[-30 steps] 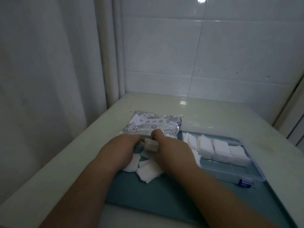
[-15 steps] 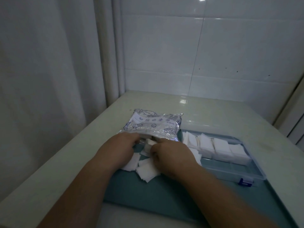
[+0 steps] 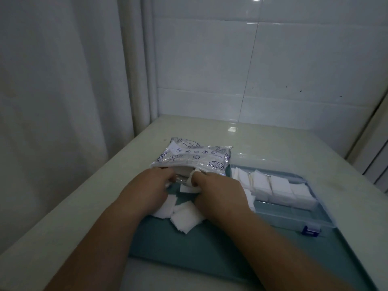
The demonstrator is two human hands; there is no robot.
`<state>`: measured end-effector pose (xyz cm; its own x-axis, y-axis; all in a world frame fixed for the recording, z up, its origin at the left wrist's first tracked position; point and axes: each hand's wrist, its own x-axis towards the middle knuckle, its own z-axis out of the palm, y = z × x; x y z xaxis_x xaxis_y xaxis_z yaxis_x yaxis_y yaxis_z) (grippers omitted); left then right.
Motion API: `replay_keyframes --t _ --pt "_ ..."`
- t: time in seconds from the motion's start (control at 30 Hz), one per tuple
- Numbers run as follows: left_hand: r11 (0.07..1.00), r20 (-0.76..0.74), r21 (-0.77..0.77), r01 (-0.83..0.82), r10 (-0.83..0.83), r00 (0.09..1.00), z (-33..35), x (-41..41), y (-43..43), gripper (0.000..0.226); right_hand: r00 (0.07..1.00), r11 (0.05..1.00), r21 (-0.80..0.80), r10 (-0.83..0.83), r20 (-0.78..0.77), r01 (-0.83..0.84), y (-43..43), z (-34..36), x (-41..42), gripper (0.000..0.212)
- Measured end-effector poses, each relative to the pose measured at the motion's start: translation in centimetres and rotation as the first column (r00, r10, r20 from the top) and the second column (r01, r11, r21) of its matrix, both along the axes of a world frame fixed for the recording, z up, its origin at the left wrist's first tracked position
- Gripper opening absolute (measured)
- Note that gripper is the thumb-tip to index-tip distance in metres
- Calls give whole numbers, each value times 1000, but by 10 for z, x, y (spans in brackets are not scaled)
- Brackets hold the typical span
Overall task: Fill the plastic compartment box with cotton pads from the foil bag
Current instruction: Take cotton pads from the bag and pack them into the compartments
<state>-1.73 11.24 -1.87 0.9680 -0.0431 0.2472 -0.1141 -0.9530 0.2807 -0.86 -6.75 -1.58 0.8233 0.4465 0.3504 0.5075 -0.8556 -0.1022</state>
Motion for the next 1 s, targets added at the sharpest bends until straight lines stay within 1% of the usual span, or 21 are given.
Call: replay_keyframes --t 0.1,0.17,0.2,0.27,0.37,0.43,0.53,0.63,0.73,0.87,1.0 --pt "998 44 -61 -17 19 999 3 -1 -1 32 996 991 134 -6 -93 19 -2 7 -4 32" --pt "993 56 -115 -31 38 998 7 -3 -2 38 985 963 264 -5 -170 50 -5 13 -7 29" --pt "989 62 -144 -35 45 997 9 -4 -3 38 983 946 319 1 -184 59 -7 15 -8 27" --pt "964 64 -263 -33 52 997 14 -8 -4 34 980 907 415 10 -197 74 -12 21 -8 24" --pt "872 57 -489 -20 55 997 22 -9 -7 31 963 791 600 51 -264 123 -24 28 -4 25" --pt "824 53 -567 4 32 998 26 -5 -8 32 961 718 681 64 -270 143 -35 33 0 24" --pt "769 15 -639 29 -25 1000 33 4 -12 34 951 600 779 97 -295 181 -50 41 6 22" --pt "752 31 -656 61 -53 998 42 15 -24 33 928 493 839 151 -341 229 -65 47 10 20" --pt "740 16 -668 74 -85 996 51 26 -40 35 901 428 858 187 -391 284 -74 49 14 18" --pt "709 -15 -702 74 -119 993 54 36 -61 36 862 248 899 279 -423 361 -84 53 19 20" --pt "655 -3 -750 92 -143 990 43 35 -80 28 850 208 897 295 -437 389 -94 54 22 20"
